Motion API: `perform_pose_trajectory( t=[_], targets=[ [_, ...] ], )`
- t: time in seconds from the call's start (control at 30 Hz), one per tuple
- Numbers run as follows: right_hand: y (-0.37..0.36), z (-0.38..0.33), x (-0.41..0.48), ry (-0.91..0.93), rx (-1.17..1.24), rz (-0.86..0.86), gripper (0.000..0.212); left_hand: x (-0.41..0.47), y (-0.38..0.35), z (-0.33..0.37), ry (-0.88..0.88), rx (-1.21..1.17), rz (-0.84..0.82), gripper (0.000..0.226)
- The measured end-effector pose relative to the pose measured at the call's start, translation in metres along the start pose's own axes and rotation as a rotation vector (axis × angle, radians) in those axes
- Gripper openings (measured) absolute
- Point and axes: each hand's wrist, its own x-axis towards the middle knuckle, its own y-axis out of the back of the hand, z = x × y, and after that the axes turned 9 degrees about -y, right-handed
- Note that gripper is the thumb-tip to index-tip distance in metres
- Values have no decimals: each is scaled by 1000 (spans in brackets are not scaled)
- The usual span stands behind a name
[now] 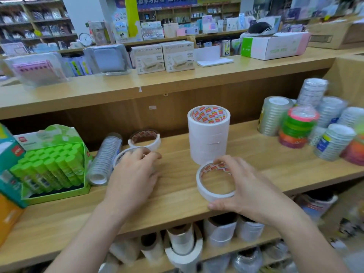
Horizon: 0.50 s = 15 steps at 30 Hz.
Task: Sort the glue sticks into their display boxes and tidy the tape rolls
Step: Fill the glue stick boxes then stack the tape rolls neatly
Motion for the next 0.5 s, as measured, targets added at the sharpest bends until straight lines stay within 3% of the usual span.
perform_pose_trajectory(
  t=[0.1, 0.2, 0.27, 0.37, 0.5],
  targets=[
    [-6, -4, 0, 40, 21, 92, 81, -3, 0, -3, 15, -27, 19, 38],
    [11, -10, -4, 83, 528, 76, 68, -3, 3, -3, -22, -147, 24, 36],
    [33, -19, 2, 153, 803, 170, 60, -5, 6, 0, -65, -255, 32, 33],
    [63, -34, 27, 172, 772, 365, 64, 0, 10, 9, -110, -280, 47, 42],
    [69, -42, 67, 80, 549, 417, 71, 33, 18, 33, -130, -501, 169, 68]
  ],
)
